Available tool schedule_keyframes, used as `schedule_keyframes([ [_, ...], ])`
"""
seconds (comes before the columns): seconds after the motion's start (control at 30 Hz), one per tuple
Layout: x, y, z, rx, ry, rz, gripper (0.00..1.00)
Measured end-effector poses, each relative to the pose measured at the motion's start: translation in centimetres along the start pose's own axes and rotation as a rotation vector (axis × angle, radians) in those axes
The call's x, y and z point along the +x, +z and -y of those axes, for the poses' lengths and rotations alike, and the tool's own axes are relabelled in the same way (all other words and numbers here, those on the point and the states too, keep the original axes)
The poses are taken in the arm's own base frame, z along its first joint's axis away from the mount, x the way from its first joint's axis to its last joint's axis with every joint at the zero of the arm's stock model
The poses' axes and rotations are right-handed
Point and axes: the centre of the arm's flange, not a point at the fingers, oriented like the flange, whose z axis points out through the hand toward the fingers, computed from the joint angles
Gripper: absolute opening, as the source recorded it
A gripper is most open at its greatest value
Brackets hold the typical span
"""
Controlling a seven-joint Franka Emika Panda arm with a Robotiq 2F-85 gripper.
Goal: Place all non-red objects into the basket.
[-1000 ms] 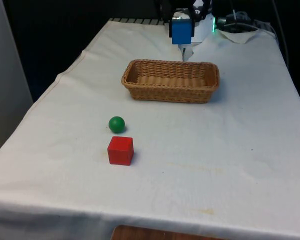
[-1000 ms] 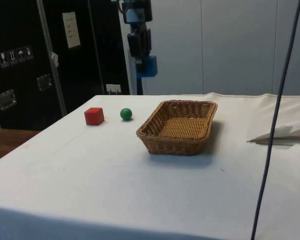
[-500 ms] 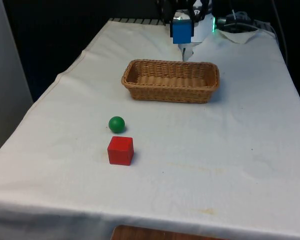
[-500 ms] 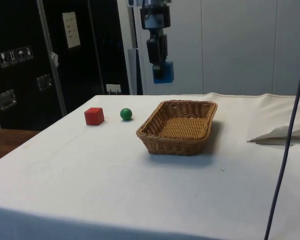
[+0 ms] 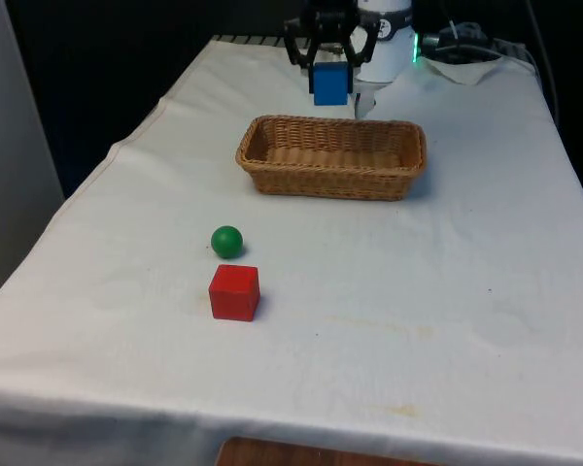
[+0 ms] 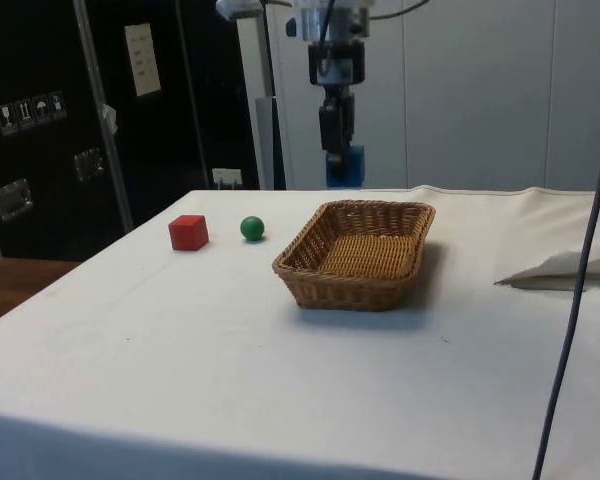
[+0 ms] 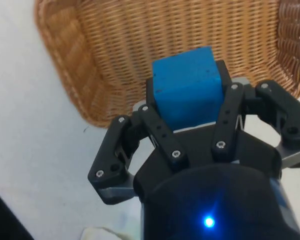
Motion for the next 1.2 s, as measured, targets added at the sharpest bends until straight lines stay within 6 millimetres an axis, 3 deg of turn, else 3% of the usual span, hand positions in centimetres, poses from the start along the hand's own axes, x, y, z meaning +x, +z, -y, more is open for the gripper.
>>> schedule_keyframes([
  [0.23,-1.1,2.7,-1.2,-0.015,-0.007,-0.007,0.03],
  [0.67,-3.5,6.9,-1.0,-0.042,-0.02,-0.017,0.03],
  [1.2,-4.1,11.5,-1.0,-0.1,-0.02,-0.019,0.03],
])
